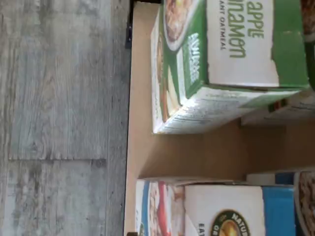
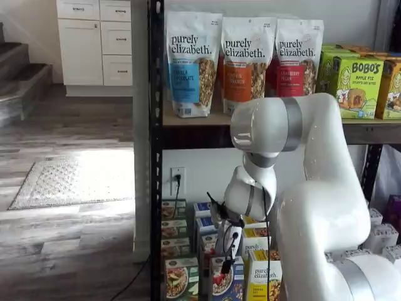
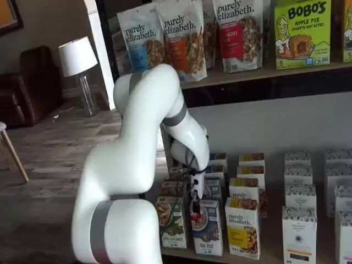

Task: Pick up the blue and white box that is on the bottom shelf, the second box from the left

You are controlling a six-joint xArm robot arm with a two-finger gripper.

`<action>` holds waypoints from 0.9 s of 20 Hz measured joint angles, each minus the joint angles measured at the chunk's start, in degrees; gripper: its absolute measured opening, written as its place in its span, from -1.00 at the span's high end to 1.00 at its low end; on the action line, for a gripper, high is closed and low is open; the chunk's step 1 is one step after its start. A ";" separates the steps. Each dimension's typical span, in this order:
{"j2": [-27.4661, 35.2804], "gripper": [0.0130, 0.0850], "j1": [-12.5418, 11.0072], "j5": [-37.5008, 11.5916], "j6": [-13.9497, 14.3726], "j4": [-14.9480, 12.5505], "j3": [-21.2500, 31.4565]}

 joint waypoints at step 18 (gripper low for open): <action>6.51 -1.00 -0.74 3.10 9.06 -10.98 -7.67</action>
